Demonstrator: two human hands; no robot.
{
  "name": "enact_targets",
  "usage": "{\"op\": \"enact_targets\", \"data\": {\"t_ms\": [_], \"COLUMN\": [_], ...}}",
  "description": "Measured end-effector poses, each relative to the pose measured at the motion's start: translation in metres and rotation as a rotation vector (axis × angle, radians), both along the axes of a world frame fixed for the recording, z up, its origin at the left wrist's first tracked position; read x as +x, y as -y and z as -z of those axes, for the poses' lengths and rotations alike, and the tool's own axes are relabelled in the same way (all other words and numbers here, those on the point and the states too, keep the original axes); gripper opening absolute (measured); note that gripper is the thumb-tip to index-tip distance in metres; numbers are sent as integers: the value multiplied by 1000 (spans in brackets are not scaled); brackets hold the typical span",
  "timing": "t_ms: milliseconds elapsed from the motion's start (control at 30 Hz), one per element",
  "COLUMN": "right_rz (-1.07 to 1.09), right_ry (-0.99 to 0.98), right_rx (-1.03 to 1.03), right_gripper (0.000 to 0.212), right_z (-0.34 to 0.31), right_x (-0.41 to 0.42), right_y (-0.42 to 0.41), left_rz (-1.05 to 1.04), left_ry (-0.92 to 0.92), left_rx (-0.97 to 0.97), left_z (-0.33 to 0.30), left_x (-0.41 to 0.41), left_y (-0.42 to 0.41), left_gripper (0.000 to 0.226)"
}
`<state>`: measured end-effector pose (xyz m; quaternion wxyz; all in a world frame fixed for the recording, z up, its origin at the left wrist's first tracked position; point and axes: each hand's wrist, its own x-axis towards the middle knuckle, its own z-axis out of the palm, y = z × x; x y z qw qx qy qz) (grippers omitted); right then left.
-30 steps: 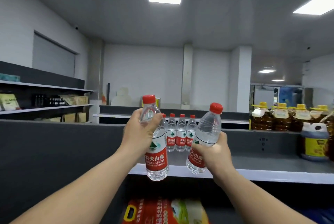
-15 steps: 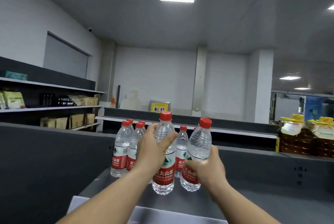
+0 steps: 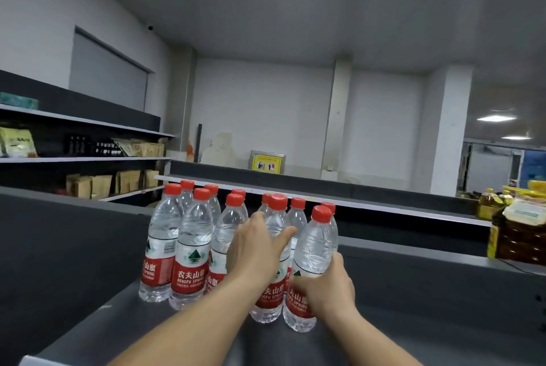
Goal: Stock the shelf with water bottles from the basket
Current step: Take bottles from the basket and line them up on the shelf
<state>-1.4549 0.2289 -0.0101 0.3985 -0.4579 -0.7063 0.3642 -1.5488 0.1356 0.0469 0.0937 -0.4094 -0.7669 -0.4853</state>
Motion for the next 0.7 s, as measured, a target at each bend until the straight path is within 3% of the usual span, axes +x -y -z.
{"op": "enact_targets", "data": {"t_ms": [167,333,500,600,700], "right_rz": [-8,-33,-29,-14,-5], "right_ry": [33,3,58,129,151], "right_rx": [6,16,35,-11,-23], "right_gripper": [65,56,60,53,48], "right_z": [6,6,11,11,11], "right_x": [-21,-27,-30,-29,-30], "right_y": [-12,-15,-13,-9,-9], "left_rz": [-79,-140,-173,-134,-76], "left_ry": [-122,-224,-326,-322,-222], "left_rx": [-105,-128,-143,-104,-81], "left_z": [4,7,6,7,11], "left_x": [-7,-12,-17,-18,-18], "left_y": [-17,-26,-24,-20,-11], "left_gripper": [55,56,51,54,44]}}
